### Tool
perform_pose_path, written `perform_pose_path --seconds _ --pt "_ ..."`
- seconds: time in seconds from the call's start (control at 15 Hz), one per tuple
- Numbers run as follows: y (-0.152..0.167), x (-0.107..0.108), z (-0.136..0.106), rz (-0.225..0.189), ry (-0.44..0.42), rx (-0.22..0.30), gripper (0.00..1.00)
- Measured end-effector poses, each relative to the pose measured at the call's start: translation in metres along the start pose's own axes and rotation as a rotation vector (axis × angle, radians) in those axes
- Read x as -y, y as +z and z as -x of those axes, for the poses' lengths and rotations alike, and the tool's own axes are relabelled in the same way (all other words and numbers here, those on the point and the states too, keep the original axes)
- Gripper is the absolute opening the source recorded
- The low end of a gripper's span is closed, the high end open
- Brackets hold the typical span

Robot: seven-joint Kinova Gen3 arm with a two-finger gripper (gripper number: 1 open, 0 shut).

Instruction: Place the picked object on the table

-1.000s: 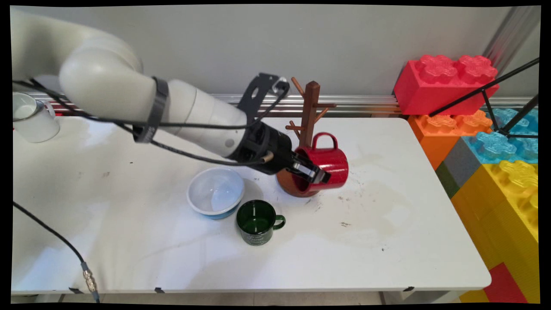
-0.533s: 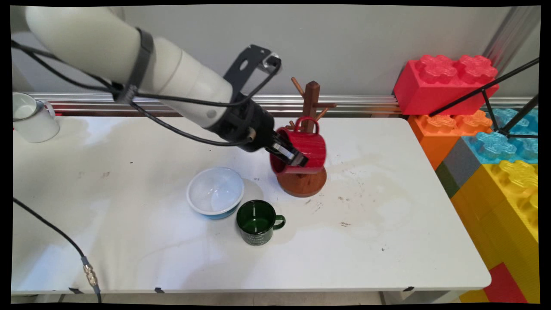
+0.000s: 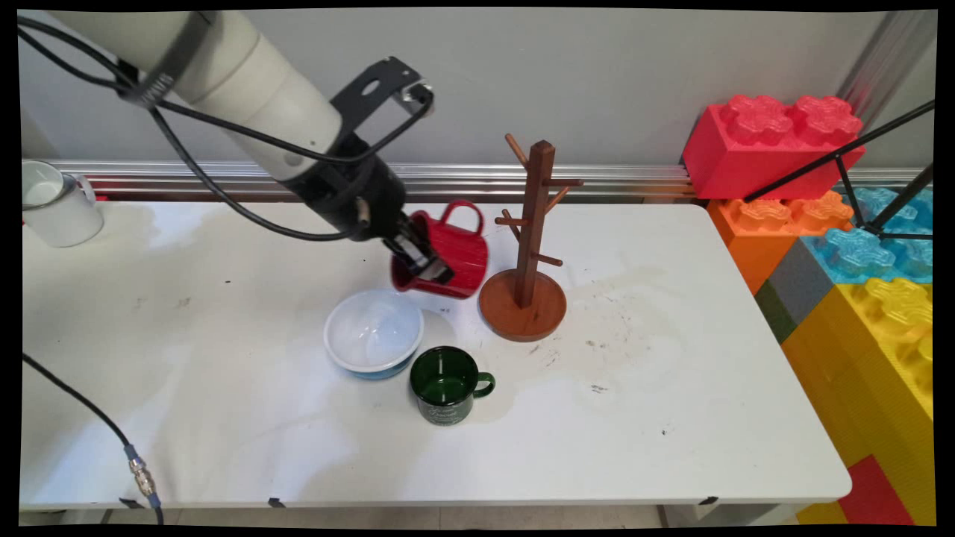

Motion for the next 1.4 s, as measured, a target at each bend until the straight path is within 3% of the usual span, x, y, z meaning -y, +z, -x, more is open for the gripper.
perform_pose_path --seconds 0.53,1.0,1.4 --pt "-0.029 0.044 0.01 -0.085 0.124 0.179 0.0" --pt "-0.026 0.081 0.003 -0.185 0.215 0.251 0.0" --pt "0.009 0.1 -0.008 -0.259 0.263 0.311 0.0"
